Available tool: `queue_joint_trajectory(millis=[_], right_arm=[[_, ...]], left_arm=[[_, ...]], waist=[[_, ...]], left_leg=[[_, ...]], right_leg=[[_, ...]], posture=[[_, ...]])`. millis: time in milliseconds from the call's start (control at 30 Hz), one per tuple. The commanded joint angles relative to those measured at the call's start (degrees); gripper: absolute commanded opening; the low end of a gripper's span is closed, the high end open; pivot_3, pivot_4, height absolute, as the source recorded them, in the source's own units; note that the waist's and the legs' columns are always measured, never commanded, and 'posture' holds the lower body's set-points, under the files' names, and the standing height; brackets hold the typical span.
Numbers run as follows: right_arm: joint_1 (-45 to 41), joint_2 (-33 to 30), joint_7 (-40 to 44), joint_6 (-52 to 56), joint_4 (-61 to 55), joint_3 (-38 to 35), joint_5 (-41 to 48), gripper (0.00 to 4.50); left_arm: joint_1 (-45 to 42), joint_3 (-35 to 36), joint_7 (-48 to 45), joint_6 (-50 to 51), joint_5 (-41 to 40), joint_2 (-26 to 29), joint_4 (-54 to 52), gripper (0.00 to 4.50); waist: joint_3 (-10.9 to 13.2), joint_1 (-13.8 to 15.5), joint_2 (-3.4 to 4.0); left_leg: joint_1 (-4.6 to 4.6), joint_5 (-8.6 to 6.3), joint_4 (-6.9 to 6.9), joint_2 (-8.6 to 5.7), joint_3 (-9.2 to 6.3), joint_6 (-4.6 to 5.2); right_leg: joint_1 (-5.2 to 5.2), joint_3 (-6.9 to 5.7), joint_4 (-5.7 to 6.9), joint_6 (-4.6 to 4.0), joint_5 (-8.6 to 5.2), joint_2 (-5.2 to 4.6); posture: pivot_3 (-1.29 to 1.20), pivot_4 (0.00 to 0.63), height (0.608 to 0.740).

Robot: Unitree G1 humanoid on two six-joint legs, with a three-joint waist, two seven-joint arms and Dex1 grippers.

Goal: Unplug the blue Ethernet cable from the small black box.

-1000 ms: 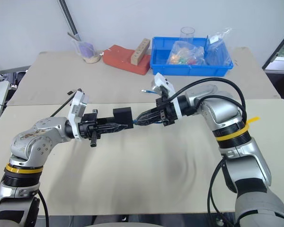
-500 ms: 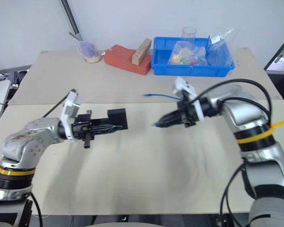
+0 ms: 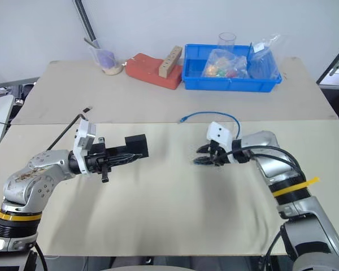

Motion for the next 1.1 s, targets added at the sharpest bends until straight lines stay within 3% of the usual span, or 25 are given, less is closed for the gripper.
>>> queue_joint_trajectory(millis=[33, 133, 300, 467, 700, 867, 1100], right_arm=[[-0.3, -1.3, 1.7, 2.5, -6.7, -4.1, 3.9, 3.39], [-1.4, 0.0, -0.4, 12.5, -14.0, -9.1, 11.6, 4.48], [-2.0, 3.5, -8.4, 26.4, -26.3, -15.2, 22.1, 4.48], [-0.2, 6.2, -17.8, 27.9, -33.2, -14.4, 20.3, 4.48], [-0.7, 8.0, -23.6, 29.9, -34.1, -14.5, 21.5, 4.48], [-1.2, 7.9, -24.1, 29.5, -33.1, -14.3, 21.7, 4.48], [-0.4, 7.6, -22.2, 27.2, -31.8, -13.4, 21.1, 4.5]], left_arm=[[1.2, 1.4, 0.7, -2.8, 1.3, 0.5, -1.4, 0.54], [1.6, 2.6, 3.4, -7.2, 4.5, -0.9, 2.7, 0.54], [0.1, 3.9, 11.2, -20.0, 13.0, -5.9, 12.6, 0.54], [-2.3, 4.4, 20.0, -33.6, 20.5, -12.2, 26.3, 0.54], [-4.1, 3.0, 24.5, -41.2, 24.9, -17.5, 36.9, 0.54], [-4.5, 3.2, 24.2, -42.9, 25.2, -17.8, 39.6, 0.54], [-2.7, 5.0, 22.4, -39.5, 22.5, -15.6, 37.3, 3.93]], waist=[[0.0, -0.1, 0.0], [0.0, -0.4, 0.0], [0.0, -0.2, 0.0], [0.0, 0.9, -0.02], [0.0, 1.0, -0.03], [0.0, 0.8, -0.02], [0.0, 0.6, -0.02]], left_leg=[[0.02, 0.0, 0.0, 0.01, 0.0, 0.0], [0.02, 0.0, -0.01, 0.05, -0.03, 0.0], [0.04, 0.0, -0.03, 0.04, -0.09, 0.0], [-0.02, 0.0, 0.02, -0.03, -0.07, 0.0], [-0.03, 0.0, 0.03, -0.07, -0.04, 0.0], [0.0, 0.0, 0.03, -0.05, -0.04, 0.0], [0.02, 0.0, 0.02, -0.03, -0.04, 0.0]], right_leg=[[0.0, 0.0, 0.02, 0.0, 0.0, 0.01], [-0.01, -0.01, 0.04, 0.0, 0.0, 0.06], [0.0, -0.04, 0.05, 0.0, 0.0, 0.05], [-0.01, -0.04, 0.01, 0.0, 0.0, -0.03], [-0.02, -0.04, 0.04, 0.0, 0.0, -0.06], [-0.03, -0.05, 0.11, 0.0, 0.0, -0.01], [-0.03, -0.06, 0.15, 0.0, 0.0, 0.01]], posture=[[0.0, 0.15, 0.74], [0.0, 0.15, 0.74], [0.0, 0.15, 0.74], [0.0, 0.15, 0.74], [0.0, 0.15, 0.74], [0.0, 0.15, 0.74], [0.0, 0.15, 0.74]])
